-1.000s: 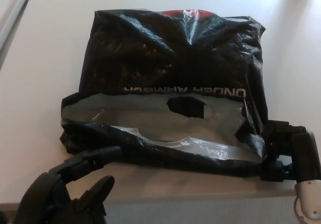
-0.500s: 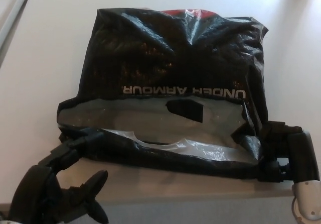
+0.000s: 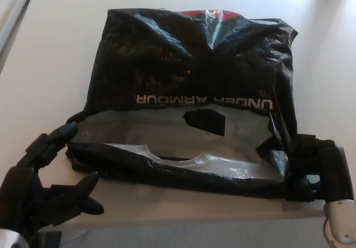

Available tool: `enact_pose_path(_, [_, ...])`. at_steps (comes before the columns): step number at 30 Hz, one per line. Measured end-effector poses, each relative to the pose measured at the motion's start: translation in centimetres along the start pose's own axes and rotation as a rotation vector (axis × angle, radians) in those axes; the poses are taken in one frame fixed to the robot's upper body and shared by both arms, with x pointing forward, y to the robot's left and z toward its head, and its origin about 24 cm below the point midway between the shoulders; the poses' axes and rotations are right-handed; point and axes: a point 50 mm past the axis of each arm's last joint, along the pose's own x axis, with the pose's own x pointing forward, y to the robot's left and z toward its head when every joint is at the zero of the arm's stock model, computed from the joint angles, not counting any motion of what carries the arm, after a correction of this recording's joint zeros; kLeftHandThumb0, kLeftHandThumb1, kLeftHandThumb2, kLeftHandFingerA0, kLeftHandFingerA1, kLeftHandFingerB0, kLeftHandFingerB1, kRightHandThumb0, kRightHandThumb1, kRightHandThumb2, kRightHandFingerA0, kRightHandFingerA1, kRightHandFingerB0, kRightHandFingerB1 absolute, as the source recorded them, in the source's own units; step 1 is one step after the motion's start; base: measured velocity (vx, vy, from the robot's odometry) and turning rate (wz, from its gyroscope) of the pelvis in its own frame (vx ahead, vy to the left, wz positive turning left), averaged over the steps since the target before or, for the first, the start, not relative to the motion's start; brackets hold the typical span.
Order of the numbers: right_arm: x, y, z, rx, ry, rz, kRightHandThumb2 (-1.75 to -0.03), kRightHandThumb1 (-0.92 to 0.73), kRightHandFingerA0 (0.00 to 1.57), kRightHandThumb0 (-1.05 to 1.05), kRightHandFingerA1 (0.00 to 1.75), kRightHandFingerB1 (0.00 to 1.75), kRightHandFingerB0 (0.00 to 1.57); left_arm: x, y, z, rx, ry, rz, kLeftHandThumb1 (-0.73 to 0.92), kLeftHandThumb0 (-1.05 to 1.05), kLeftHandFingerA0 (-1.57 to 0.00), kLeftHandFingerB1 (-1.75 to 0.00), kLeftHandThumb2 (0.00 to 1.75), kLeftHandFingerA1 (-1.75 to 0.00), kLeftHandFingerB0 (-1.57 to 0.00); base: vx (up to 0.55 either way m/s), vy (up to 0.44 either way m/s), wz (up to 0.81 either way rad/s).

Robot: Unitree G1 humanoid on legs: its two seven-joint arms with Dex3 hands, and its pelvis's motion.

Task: A plastic bag is kept infront of the robot in the middle of the desk and the robot uses both its hands to grab it from the top and lifts it up and then releases it.

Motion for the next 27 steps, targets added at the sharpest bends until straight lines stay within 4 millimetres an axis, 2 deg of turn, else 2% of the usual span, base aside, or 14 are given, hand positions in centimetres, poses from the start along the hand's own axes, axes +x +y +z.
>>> enact_pose_path(7, [0.0,0.0,0.0,0.001,-0.001,0.002,-1.08,-0.43,1.57,-0.75,1.52,1.5,1.57,0.6,0.7,0.0,0.071,-0.048,0.076,0.45,-0.25,-0.09,-0.29,0.57,-0.21,-0.08,0.0,0.0,0.0])
enact_pose_path(10, [0.0,0.0,0.0,0.002,-0.002,0.004,-1.08,-0.43,1.57,-0.75,1.52,1.5,1.57,0.8,0.9,0.0,0.105,-0.068,0.107,0.45,-0.2,-0.07,-0.27,0.55,-0.24,-0.09,0.0,0.0,0.0])
enact_pose_path(13, [0.0,0.0,0.0,0.002,-0.002,0.007,-1.06,-0.4,1.57,-0.73,1.51,1.49,1.57,1.0,1.2,0.0,0.146,-0.09,0.143,0.44,-0.23,-0.08,-0.28,0.58,-0.21,-0.07,0.0,0.0,0.0])
enact_pose_path(14, [0.0,0.0,0.0,0.003,-0.001,0.007,-1.07,-0.42,1.57,-0.74,1.51,1.5,1.57,1.1,1.3,0.1,0.163,-0.098,0.154,0.44,-0.28,-0.03,-0.26,0.66,-0.19,-0.03,0.0,0.0,0.0])
enact_pose_path(15, [0.0,0.0,0.0,0.003,-0.001,0.008,-1.08,-0.43,1.57,-0.75,1.52,1.5,1.57,1.1,1.4,0.1,0.166,-0.1,0.156,0.45,-0.27,-0.07,-0.23,0.58,-0.23,-0.07,0.0,0.0,0.0])
enact_pose_path(16, [0.0,0.0,0.0,0.004,-0.001,0.009,-1.08,-0.43,1.57,-0.75,1.52,1.5,1.57,1.2,1.6,0.2,0.194,-0.114,0.173,0.44,-0.27,-0.04,-0.24,0.66,-0.24,-0.03,0.0,0.0,0.0])
enact_pose_path(18, [0.0,0.0,0.0,0.004,0.0,0.012,-1.08,-0.42,1.57,-0.75,1.52,1.5,1.57,1.4,1.9,0.4,0.239,-0.134,0.198,0.45,-0.3,-0.03,-0.2,0.65,-0.28,0.0,0.0,0.0,0.0])
enact_pose_path(19, [0.0,0.0,0.0,0.005,0.0,0.013,-1.07,-0.42,1.57,-0.75,1.52,1.5,1.57,1.4,2.1,0.5,0.258,-0.142,0.207,0.44,-0.32,-0.09,-0.19,0.64,-0.39,-0.03,0.0,0.0,0.0])
enact_pose_path(20, [0.0,0.0,0.0,0.005,0.001,0.015,-1.07,-0.41,1.57,-0.73,1.51,1.49,1.57,1.5,2.2,0.5,0.282,-0.152,0.219,0.34,-0.32,-0.18,-0.25,0.7,-0.55,0.0,0.0,0.0,0.0])
enact_pose_path(21, [0.0,0.0,0.0,0.005,0.001,0.016,-1.07,-0.42,1.57,-0.74,1.51,1.5,1.57,1.5,2.4,0.6,0.298,-0.156,0.225,0.5,-0.3,-0.26,-0.24,0.55,-0.51,0.0,0.0,0.0,0.0])
enact_pose_path(22, [0.0,0.0,0.0,0.006,0.001,0.017,-1.07,-0.42,1.57,-0.74,1.51,1.5,1.57,1.5,2.5,0.6,0.321,-0.161,0.233,0.36,-0.34,-0.23,-0.22,0.7,-0.57,0.0,0.0,0.0,0.0])
enact_pose_path(23, [0.0,0.0,0.0,0.007,0.002,0.019,-1.07,-0.42,1.57,-0.74,1.51,1.5,1.57,1.6,2.7,0.6,0.351,-0.169,0.244,0.36,-0.34,-0.23,-0.22,0.7,-0.57,0.0,0.0,0.0,0.0])
enact_pose_path(25, [0.0,0.0,-0.1,0.008,0.004,0.021,-1.07,-0.42,1.57,-0.75,1.52,1.5,1.57,1.6,3.0,0.5,0.394,-0.179,0.256,0.46,-0.35,-0.06,-0.17,0.69,-0.33,0.0,0.0,0.0,0.0])
enact_pose_path(27, [0.0,0.0,-0.1,0.009,0.009,0.024,-1.08,-0.43,1.57,-0.76,1.52,1.5,1.57,1.7,3.2,0.5,0.44,-0.188,0.257,0.47,-0.36,-0.04,-0.16,0.71,-0.3,0.0,0.0,0.0,0.0])
